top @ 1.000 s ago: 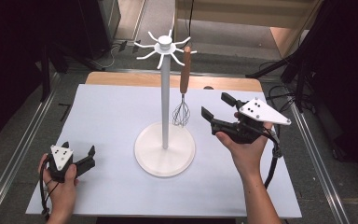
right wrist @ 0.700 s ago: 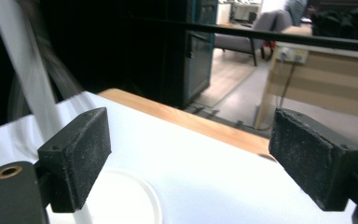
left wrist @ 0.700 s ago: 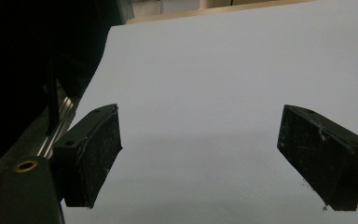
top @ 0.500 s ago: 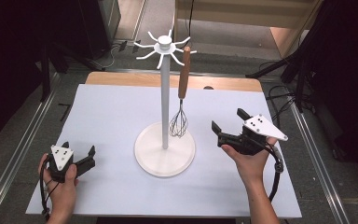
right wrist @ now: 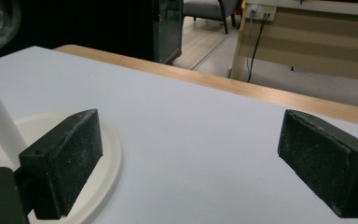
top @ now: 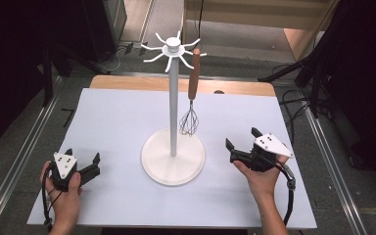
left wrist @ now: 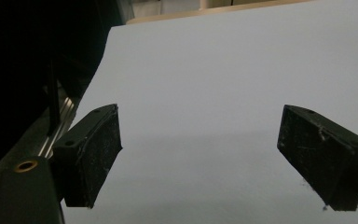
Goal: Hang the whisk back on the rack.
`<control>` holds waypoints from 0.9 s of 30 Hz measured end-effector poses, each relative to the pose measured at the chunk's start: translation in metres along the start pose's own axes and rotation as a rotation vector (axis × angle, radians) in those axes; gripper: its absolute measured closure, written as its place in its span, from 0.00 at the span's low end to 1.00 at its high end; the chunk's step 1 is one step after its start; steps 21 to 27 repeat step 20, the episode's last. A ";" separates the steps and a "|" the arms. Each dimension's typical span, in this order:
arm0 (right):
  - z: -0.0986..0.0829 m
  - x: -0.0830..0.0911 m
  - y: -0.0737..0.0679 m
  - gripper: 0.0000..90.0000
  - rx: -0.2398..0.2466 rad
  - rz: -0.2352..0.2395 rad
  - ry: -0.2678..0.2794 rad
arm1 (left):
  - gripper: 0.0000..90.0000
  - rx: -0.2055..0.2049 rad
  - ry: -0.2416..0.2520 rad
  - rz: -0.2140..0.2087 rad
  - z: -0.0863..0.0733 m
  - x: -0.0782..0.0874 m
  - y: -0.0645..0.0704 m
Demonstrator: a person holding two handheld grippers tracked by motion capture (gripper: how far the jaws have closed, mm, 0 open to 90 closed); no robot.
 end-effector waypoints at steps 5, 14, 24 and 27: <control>-0.016 -0.004 0.005 0.08 -0.017 -0.010 -0.022 | 0.16 -0.002 0.000 0.001 0.000 0.000 0.000; -0.059 -0.018 0.017 0.14 -0.037 -0.067 -0.077 | 0.16 0.002 0.002 -0.002 0.000 0.000 0.000; -0.056 -0.016 0.015 0.15 -0.035 -0.066 -0.062 | 0.16 0.002 0.000 -0.002 0.000 0.000 -0.001; -0.056 -0.016 0.015 0.15 -0.035 -0.066 -0.062 | 0.16 0.002 0.000 -0.002 0.000 0.000 -0.001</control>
Point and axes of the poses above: each handheld gripper's, and its own axes: x roughly backward along the jaws, z roughly out of its top, y roughly to its right, the point moved 6 cm from there along -x, roughly forward along the jaws, and after that the axes turned 5 degrees about x, right-handed, at the moved point
